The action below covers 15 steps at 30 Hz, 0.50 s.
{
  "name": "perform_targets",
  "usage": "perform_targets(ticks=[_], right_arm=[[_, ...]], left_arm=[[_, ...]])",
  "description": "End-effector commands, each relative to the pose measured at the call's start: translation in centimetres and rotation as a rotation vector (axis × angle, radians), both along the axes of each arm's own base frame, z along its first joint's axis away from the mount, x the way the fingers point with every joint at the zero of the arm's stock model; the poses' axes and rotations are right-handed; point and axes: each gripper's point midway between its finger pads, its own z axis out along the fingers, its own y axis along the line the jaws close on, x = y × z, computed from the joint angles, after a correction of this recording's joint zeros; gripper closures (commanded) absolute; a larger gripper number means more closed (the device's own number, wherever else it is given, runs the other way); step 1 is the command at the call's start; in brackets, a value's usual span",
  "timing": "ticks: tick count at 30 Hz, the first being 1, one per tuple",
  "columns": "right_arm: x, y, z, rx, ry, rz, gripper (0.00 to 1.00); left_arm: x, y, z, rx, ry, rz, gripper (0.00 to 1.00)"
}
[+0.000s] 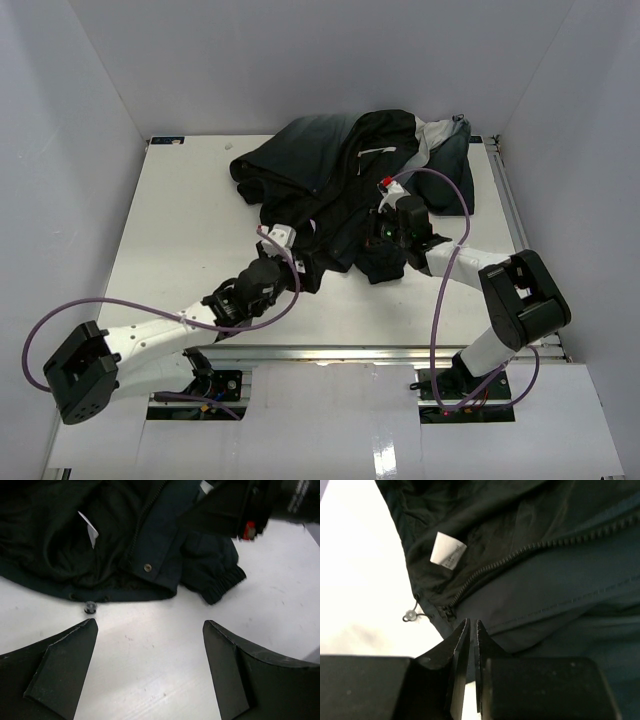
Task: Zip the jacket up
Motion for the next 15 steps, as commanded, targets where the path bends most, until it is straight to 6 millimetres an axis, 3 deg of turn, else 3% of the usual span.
perform_targets(ticks=[1, 3, 4, 7, 9, 12, 15], right_arm=[[0.1, -0.4, 0.2, -0.011, -0.047, -0.007, 0.86], [0.2, -0.6, -0.2, -0.025, -0.049, -0.011, 0.85], [0.2, -0.6, -0.5, -0.03, -0.045, -0.011, 0.83], [0.0, -0.9, -0.4, -0.031, -0.06, -0.018, 0.76], [-0.5, -1.1, -0.2, -0.026, -0.072, -0.013, 0.72], [-1.2, -1.1, -0.2, -0.024, -0.058, 0.003, 0.67], [-1.9, -1.9, -0.7, -0.031, -0.052, -0.021, 0.65]], left_arm=[[3.8, -0.3, 1.9, 0.071, -0.004, 0.118, 0.03], [5.0, -1.3, 1.1, 0.112, 0.012, 0.084, 0.04], [6.0, -1.6, 2.0, 0.103, 0.002, 0.074, 0.04], [8.2, -2.9, 0.8, 0.144, 0.051, -0.021, 0.05], [9.7, -3.5, 1.4, 0.13, 0.074, -0.076, 0.08], [11.9, -3.2, 0.2, 0.148, 0.111, -0.096, 0.15], [12.8, -4.4, -1.1, 0.214, 0.107, -0.18, 0.15]])
